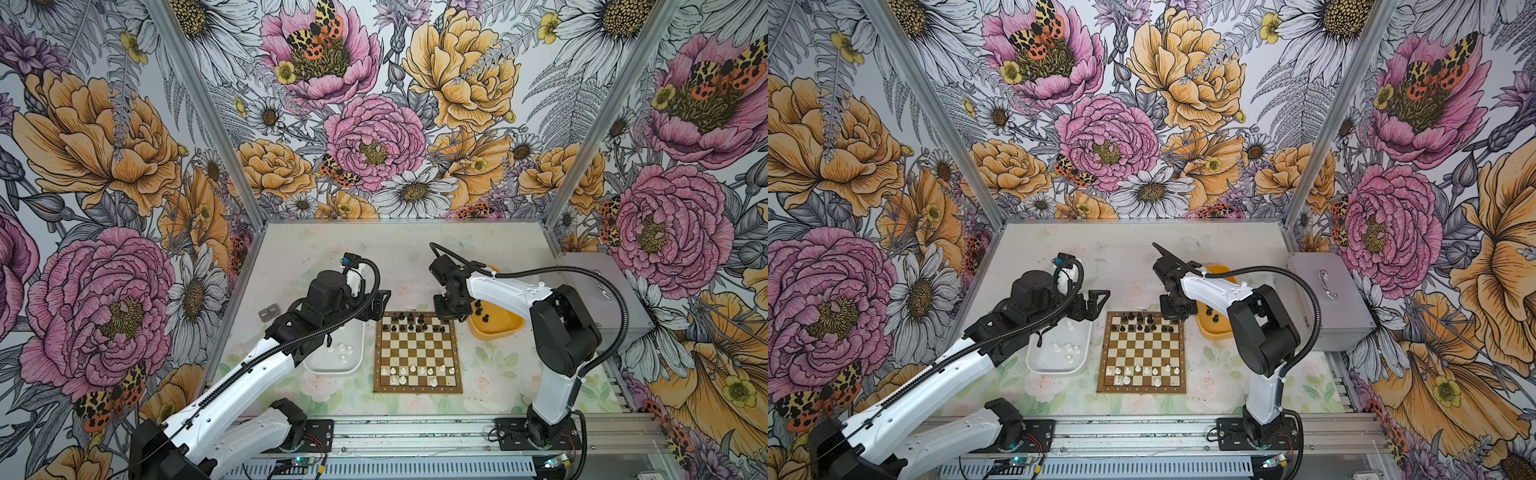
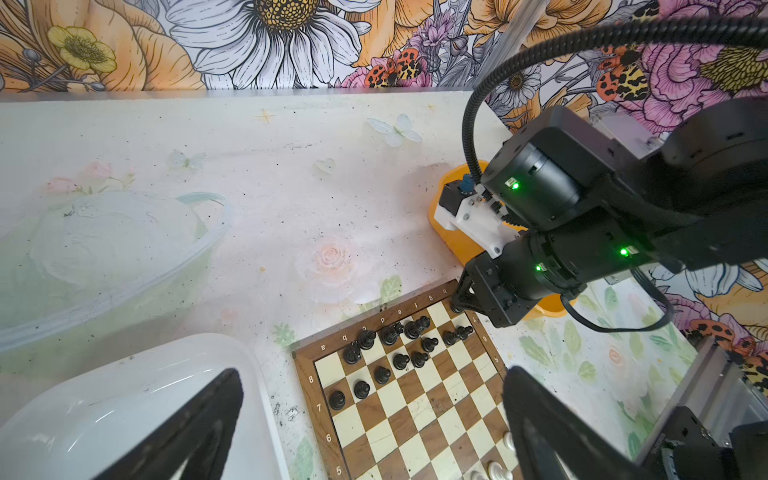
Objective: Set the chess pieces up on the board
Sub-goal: 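Lower the black piece onto the board's far corner square and open the right gripper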
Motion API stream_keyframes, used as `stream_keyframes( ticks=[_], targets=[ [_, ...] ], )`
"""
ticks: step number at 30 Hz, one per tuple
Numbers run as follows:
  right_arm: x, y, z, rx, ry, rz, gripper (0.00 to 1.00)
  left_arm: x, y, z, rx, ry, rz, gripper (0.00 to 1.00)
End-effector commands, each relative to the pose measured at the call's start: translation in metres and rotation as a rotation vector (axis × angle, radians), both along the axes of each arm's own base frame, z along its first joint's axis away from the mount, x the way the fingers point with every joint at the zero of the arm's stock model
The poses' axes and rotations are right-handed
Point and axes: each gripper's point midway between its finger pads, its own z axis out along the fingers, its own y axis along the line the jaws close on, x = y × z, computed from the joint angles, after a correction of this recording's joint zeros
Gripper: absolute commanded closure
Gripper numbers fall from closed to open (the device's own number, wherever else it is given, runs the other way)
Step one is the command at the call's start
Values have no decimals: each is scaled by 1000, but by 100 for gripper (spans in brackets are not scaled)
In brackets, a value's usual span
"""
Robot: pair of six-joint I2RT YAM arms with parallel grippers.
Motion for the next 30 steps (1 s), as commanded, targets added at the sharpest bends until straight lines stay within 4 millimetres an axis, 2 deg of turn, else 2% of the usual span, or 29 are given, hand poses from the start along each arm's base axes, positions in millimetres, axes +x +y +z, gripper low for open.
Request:
stream_keyframes(
  ticks=[1,6,15,21,30],
  targets=[
    [4,7,-3,10,-2,7,92,0,3,-1,9,-6,14,1],
    [6,10,-3,15,-5,6,91,1,2,-1,20,-11,11,1],
    [7,12,2,24,-14,5,80,1,2,-3,25,-10,2,1],
    [7,14,3,32,-15,4,66,1,3,-4,27,-8,2,1],
    [21,17,24,42,-83,6,59,2,8,-2,26,-16,7,1]
  ],
)
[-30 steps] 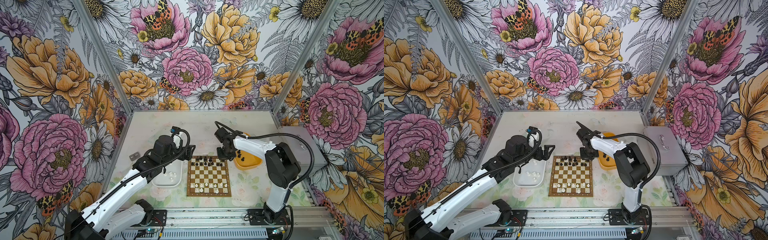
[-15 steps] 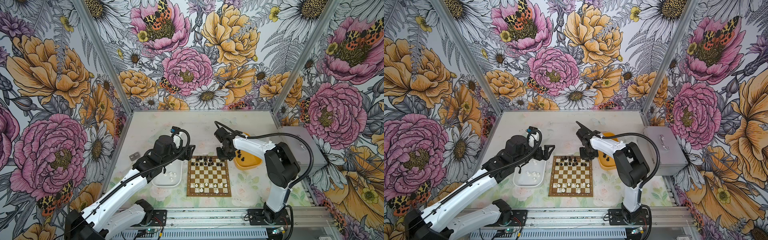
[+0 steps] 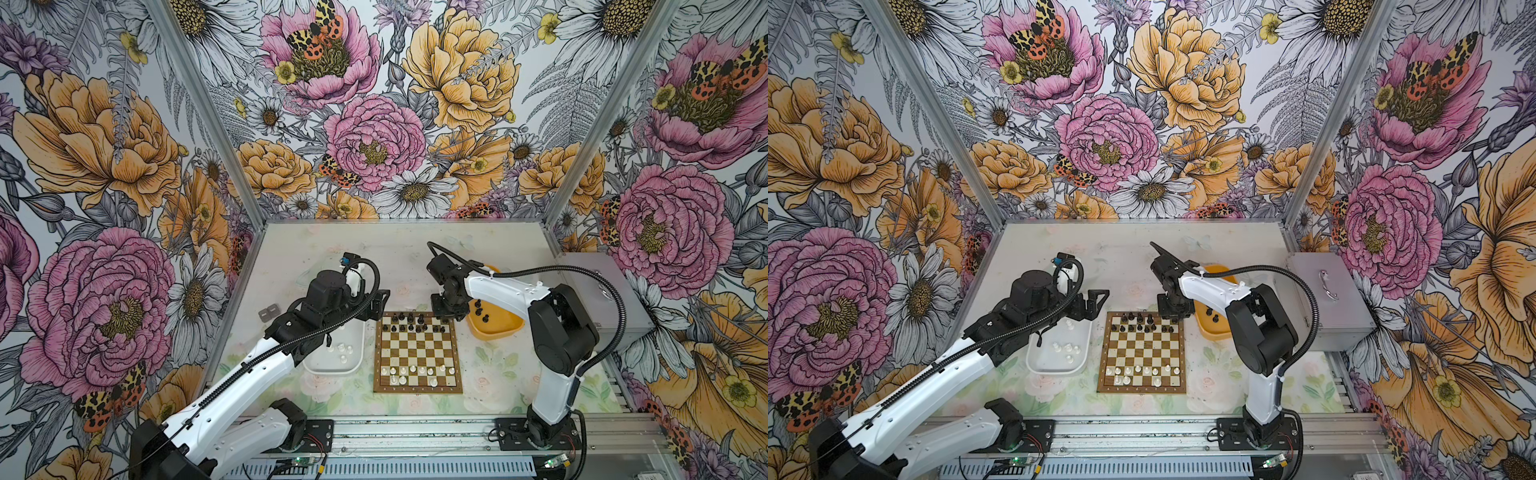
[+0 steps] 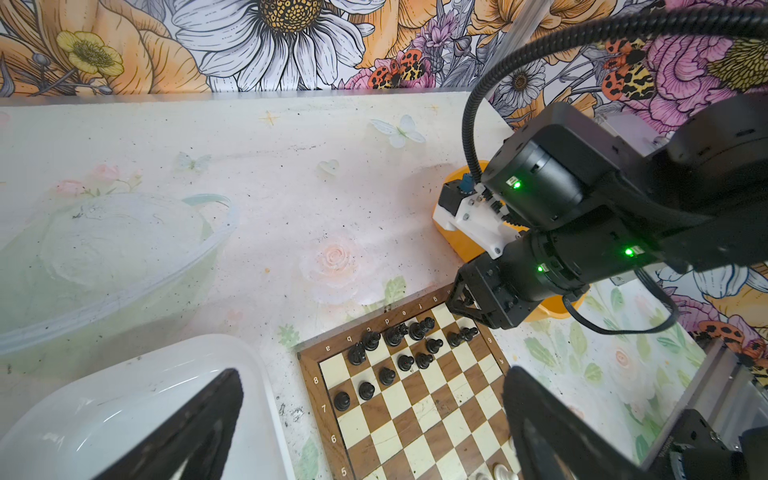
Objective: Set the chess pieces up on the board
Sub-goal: 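Lower the black piece onto the board's far corner square and open the right gripper, then move the right gripper back over the yellow tray, then lower the right gripper onto another black piece in the yellow tray and close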
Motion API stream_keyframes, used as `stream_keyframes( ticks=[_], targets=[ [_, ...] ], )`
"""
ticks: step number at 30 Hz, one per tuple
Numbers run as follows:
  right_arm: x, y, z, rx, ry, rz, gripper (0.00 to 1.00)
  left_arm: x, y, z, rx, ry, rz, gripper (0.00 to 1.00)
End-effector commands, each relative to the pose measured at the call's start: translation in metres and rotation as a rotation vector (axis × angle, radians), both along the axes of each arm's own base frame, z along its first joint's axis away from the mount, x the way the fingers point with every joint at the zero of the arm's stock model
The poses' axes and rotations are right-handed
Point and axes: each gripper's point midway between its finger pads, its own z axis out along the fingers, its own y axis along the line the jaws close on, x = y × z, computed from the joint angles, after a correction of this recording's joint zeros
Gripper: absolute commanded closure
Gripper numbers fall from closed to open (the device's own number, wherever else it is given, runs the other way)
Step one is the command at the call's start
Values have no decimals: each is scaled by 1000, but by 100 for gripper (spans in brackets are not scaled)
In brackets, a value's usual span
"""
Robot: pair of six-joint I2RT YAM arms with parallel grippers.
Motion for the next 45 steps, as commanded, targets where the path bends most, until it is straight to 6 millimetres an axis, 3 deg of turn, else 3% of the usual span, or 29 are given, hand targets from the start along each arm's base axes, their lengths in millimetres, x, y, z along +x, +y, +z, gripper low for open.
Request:
stream_keyframes(
  ticks=[1,7,13,18,25,29,33,45],
  targets=[
    [17,8,22,22,-81,4,59,0,5,-2,18,-10,-3,1],
    [37,4,47,6,-148,-1,58,6,5,5,20,-33,1,1],
    [58,-37,74,-39,-214,-76,59,20,-9,20,2,-68,-21,1],
    [61,-91,78,-69,-211,-163,61,28,-47,27,12,-83,-115,1],
    [54,-135,63,-116,-170,-231,64,35,-99,20,-17,-73,-218,1],
    [48,-146,55,-130,-145,-244,67,37,-123,17,-10,-63,-268,1],
    [47,-148,46,-127,-133,-253,68,39,-133,17,-8,-60,-285,1],
    [50,-136,17,-55,-103,-252,69,39,-132,18,31,-54,-301,1]
  ],
)
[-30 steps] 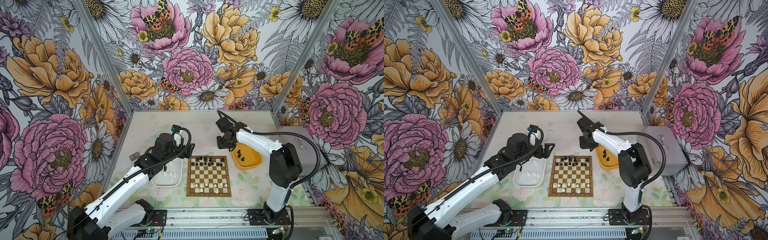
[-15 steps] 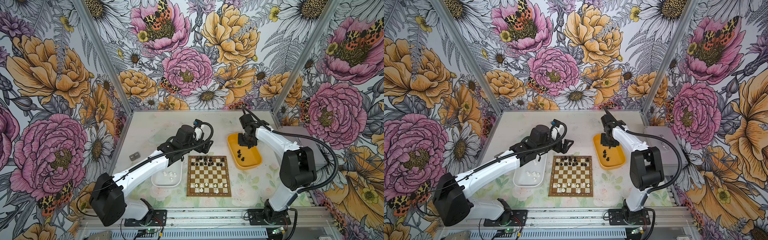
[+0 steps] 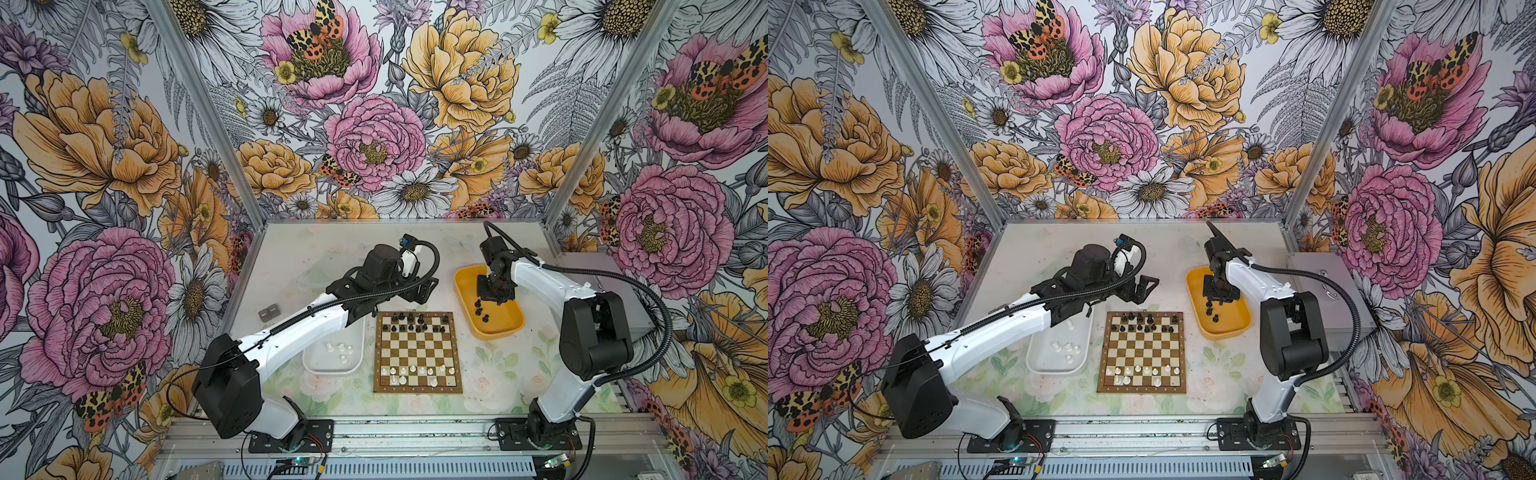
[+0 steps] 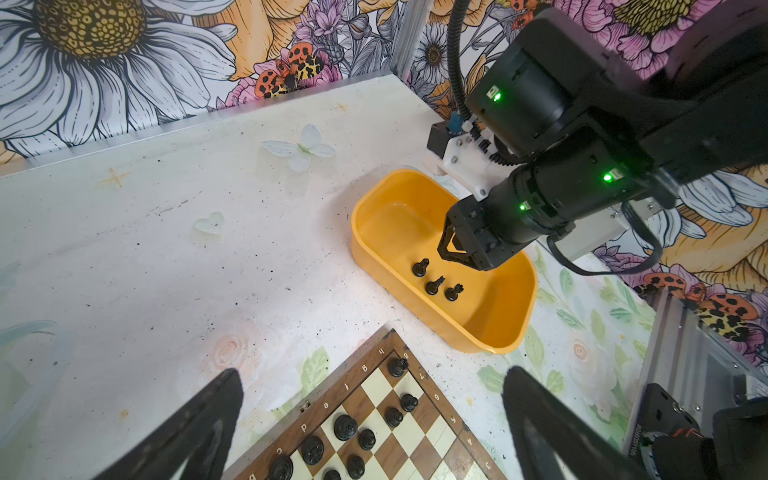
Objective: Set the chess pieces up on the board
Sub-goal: 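Lower the right gripper onto another black piece in the yellow tray and close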
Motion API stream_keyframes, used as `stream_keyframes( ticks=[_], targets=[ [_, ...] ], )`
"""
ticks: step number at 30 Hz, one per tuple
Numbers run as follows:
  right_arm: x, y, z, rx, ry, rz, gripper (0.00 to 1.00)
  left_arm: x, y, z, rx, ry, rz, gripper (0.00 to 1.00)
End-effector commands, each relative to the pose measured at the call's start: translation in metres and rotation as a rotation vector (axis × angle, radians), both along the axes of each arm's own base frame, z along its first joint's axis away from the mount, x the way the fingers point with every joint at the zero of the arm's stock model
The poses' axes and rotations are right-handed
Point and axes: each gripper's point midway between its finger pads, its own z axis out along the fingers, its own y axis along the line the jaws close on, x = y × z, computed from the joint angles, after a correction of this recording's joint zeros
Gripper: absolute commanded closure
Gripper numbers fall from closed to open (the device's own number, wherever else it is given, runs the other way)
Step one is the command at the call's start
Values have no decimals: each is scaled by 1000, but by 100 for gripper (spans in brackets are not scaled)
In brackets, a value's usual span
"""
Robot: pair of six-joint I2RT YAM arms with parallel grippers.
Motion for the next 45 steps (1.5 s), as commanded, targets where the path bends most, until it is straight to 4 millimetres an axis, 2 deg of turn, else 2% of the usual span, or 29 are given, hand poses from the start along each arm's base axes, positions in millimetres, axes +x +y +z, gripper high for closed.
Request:
stream_keyframes(
  ticks=[1,8,15,32,45],
  targets=[
    [8,5,-8,26,-17,7,69,-2,0,11,5,-23,-27,1],
    [12,9,-23,39,8,17,66,-2,6,12,11,-22,-7,1],
    [14,10,-35,42,29,19,68,-1,10,11,17,-21,11,1],
    [23,11,-40,54,37,21,84,8,14,7,27,-13,28,1],
    [26,12,-34,67,24,20,78,12,18,7,25,-10,38,1]
  ],
)
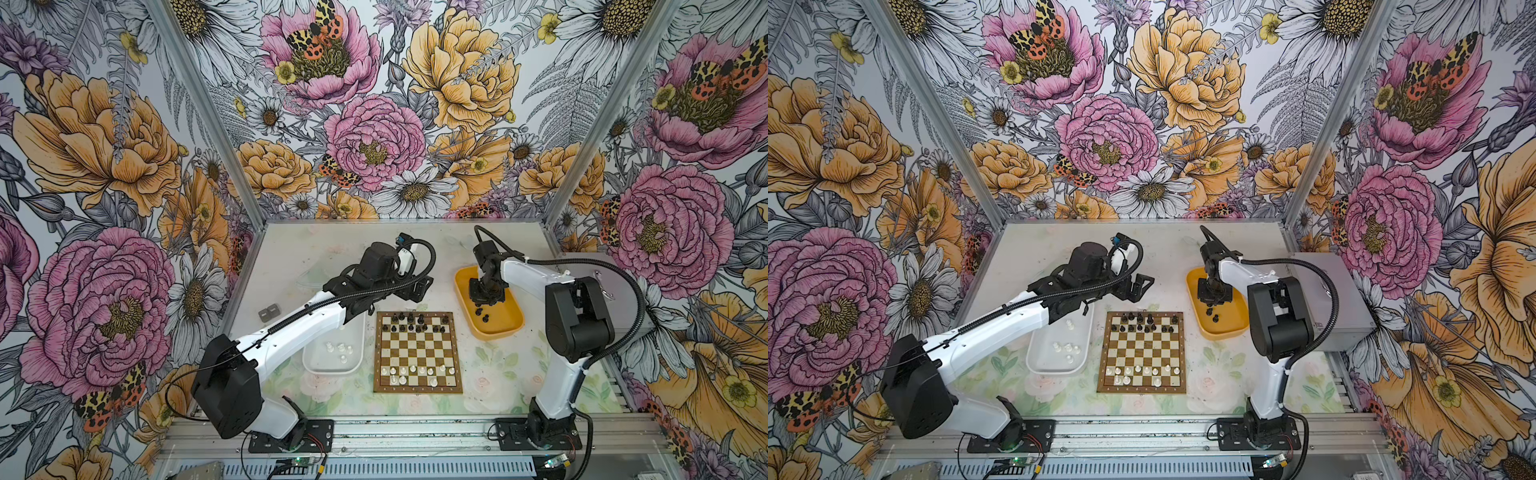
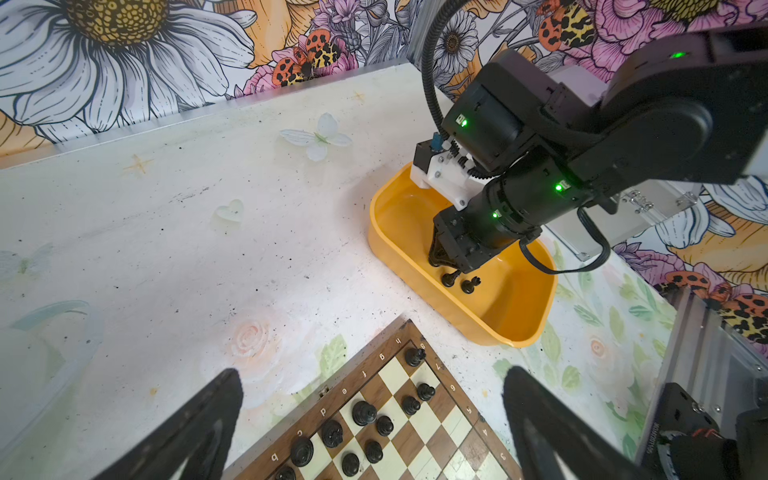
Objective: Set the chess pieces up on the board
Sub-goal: 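Lower the right gripper onto another black piece in the yellow tray and close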
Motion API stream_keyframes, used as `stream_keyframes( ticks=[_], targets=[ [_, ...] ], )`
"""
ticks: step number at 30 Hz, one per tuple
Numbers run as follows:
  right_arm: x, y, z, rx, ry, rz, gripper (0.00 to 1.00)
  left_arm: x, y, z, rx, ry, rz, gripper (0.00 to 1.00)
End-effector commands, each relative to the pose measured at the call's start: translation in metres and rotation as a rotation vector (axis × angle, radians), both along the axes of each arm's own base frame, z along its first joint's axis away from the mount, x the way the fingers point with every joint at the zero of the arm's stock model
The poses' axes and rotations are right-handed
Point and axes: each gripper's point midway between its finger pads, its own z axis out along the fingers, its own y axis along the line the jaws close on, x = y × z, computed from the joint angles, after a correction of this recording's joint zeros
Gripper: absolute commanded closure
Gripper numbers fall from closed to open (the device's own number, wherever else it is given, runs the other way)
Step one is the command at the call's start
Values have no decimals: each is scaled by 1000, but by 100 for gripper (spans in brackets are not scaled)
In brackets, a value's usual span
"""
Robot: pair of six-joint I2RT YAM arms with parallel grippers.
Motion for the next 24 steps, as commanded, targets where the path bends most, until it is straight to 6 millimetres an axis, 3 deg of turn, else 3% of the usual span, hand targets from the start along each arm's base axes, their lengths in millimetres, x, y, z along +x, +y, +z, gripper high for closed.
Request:
stream_keyframes(
  ticks=[1,24],
  targets=[
    [12,0,7,15,-35,-7,78,5,3,13,-8,-31,4,1],
    [13,-1,15,7,-44,-16,89,3,11,15,-13,-38,7,1]
  ],
)
